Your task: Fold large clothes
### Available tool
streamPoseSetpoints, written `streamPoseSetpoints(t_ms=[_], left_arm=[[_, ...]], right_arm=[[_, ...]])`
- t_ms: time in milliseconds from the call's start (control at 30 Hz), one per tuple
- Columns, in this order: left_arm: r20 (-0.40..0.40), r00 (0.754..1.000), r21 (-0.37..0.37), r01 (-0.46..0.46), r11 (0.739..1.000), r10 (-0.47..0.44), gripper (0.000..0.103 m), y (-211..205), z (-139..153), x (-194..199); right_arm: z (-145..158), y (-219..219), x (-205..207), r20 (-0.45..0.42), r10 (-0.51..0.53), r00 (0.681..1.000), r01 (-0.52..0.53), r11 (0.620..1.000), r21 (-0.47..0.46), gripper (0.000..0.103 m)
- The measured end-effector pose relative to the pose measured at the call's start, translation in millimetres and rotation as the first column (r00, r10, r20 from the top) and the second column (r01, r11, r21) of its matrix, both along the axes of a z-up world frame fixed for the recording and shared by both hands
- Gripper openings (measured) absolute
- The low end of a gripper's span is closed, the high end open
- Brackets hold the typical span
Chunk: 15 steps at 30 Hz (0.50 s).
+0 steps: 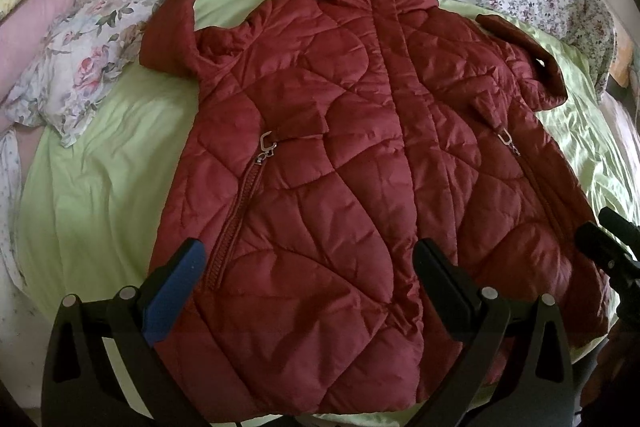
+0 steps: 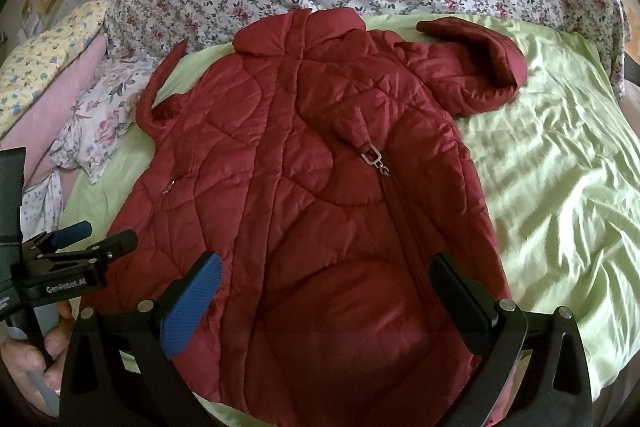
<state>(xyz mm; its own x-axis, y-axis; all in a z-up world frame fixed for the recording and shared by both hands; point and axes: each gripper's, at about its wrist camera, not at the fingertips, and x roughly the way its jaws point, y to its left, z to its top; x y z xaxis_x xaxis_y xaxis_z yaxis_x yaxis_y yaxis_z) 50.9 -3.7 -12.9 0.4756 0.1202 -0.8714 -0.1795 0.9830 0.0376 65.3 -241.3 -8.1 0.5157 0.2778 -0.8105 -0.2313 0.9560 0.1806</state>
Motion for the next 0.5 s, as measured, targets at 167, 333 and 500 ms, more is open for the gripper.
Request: streamPoseSetpoints(t_ms=[167, 333, 500], left_arm=[[0.000, 1.000, -0.002, 0.001, 1.000, -0.001, 0.103, 1.5, -0.5, 0.4], [-0.004, 1.000, -0.008, 0.003, 1.000, -0.003, 0.103, 1.2, -1.6, 2.6], [-0.006, 1.000, -0.008, 0.001, 1.000, -0.001, 0.103, 0.2, -2.9, 3.2]], right_arm=[[0.8, 0.6, 0.1, -0.003, -0.003, 1.000, 0.003, 1.000, -0.001, 0.103], [0.4, 0.0, 0.6, -0.005, -0.010, 1.000, 0.010, 1.000, -0.003, 0.103], [0.9, -1.3, 0.1, -0.002, -0.010, 1.000, 0.010, 1.000, -0.003, 0.103]])
